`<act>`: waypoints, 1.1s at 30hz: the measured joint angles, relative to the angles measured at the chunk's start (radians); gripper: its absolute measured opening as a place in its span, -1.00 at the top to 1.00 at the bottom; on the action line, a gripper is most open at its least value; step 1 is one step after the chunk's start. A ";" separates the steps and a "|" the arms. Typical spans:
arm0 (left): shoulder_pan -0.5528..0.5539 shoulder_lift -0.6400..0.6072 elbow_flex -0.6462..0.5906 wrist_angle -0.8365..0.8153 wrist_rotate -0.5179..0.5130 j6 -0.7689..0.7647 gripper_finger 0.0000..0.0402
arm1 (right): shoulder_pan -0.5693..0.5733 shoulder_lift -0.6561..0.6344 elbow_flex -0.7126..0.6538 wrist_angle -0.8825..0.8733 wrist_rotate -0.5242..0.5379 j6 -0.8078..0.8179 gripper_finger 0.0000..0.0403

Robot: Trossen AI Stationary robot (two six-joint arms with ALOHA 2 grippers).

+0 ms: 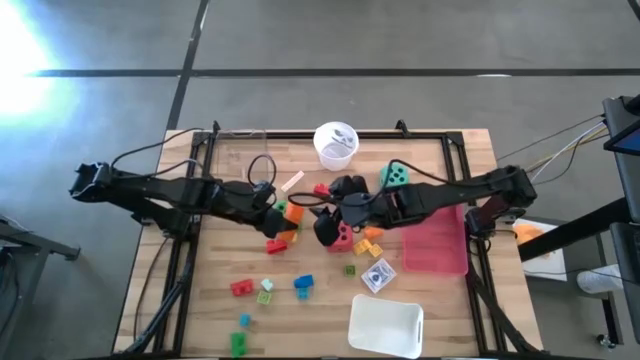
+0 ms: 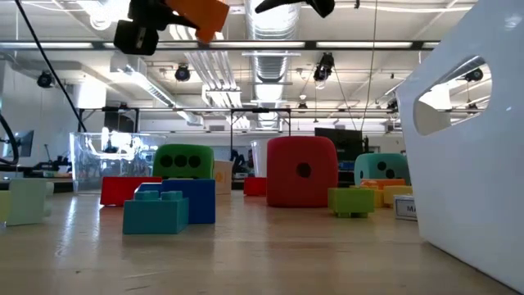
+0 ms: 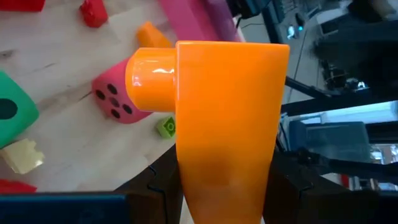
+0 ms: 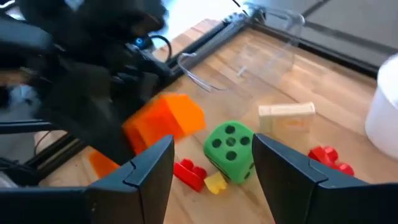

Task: Pick & Place Toys
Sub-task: Put the orange game piece into the pink bin

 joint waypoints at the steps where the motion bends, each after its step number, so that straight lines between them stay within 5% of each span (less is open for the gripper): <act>1: 0.000 0.006 0.000 0.012 0.003 0.003 0.25 | 0.000 -0.001 0.005 0.000 -0.011 -0.015 -0.04; 9: 0.019 0.066 0.011 0.121 0.095 0.042 0.25 | -0.009 -0.005 0.014 0.000 -0.065 -0.040 -0.03; 23: 0.035 0.131 0.128 0.076 0.136 0.171 0.25 | -0.008 -0.003 0.015 -0.038 -0.096 -0.023 0.01; 27: 0.038 0.131 0.131 0.073 0.139 0.166 0.25 | -0.008 -0.003 0.015 -0.035 -0.088 -0.018 0.22; 33: 0.040 0.134 0.132 0.069 0.137 0.132 0.25 | -0.008 -0.003 0.015 -0.031 -0.041 -0.033 0.79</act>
